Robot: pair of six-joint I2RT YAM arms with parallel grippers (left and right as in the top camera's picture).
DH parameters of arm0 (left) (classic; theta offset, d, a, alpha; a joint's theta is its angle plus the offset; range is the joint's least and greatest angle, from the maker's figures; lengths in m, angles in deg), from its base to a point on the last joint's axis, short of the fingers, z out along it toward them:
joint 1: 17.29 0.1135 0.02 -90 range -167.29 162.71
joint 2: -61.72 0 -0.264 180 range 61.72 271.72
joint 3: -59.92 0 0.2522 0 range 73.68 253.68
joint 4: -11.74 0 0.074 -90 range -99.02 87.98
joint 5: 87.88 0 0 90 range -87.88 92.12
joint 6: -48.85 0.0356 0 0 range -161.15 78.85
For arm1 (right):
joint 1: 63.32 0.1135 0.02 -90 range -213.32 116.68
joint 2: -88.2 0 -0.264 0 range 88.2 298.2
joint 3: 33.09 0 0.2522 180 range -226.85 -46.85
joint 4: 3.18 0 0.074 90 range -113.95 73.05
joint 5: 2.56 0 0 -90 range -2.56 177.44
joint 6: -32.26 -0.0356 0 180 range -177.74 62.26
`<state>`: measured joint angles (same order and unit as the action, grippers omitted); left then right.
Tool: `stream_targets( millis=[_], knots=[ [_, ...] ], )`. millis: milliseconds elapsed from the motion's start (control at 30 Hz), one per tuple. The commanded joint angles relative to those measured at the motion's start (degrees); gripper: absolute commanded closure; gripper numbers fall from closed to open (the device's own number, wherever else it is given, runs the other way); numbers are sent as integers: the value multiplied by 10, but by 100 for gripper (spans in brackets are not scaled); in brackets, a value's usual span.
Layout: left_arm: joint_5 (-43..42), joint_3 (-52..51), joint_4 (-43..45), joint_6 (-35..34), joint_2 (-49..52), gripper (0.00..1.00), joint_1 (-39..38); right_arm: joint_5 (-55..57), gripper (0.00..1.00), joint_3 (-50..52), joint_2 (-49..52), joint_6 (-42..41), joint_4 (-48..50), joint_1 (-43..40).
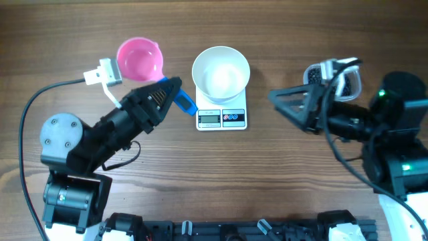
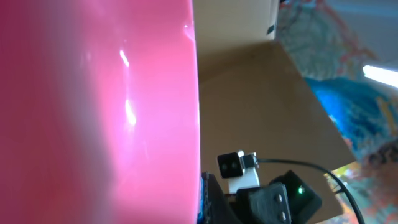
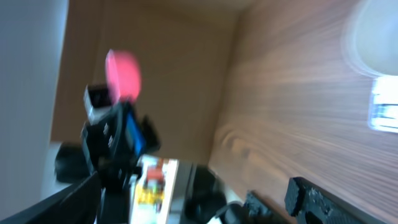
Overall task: Scoop item into bowl and weigh 150g on scale
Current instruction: 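Bring the right gripper to the scoop handle held by the left gripper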
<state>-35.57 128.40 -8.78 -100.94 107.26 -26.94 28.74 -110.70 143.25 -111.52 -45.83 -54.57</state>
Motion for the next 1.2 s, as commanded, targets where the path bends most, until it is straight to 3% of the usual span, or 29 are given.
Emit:
stream_targets(
  millis=[0, 233, 367, 600, 667, 833, 1167],
  knots=[
    [45, 7, 21, -64, 3, 96, -3, 61, 3, -3, -2, -82, 95, 96],
    [75, 7, 72, -150, 6, 96, -3, 249, 2, -3, 31, -144, 240, 269],
    [74, 7, 87, -174, 6, 96, -3, 252, 3, -3, 83, -151, 319, 308],
    [50, 7, 88, -174, 5, 96, -3, 252, 22, -3, 137, -200, 416, 311],
    [49, 7, 87, -174, 5, 96, -3, 252, 23, -3, 142, -206, 441, 311],
    [47, 7, 88, -176, 5, 96, -3, 255, 36, -3, 142, -233, 449, 312],
    [70, 7, 88, -172, 9, 96, -44, 243, 39, -3, 146, -247, 450, 329]
  ],
)
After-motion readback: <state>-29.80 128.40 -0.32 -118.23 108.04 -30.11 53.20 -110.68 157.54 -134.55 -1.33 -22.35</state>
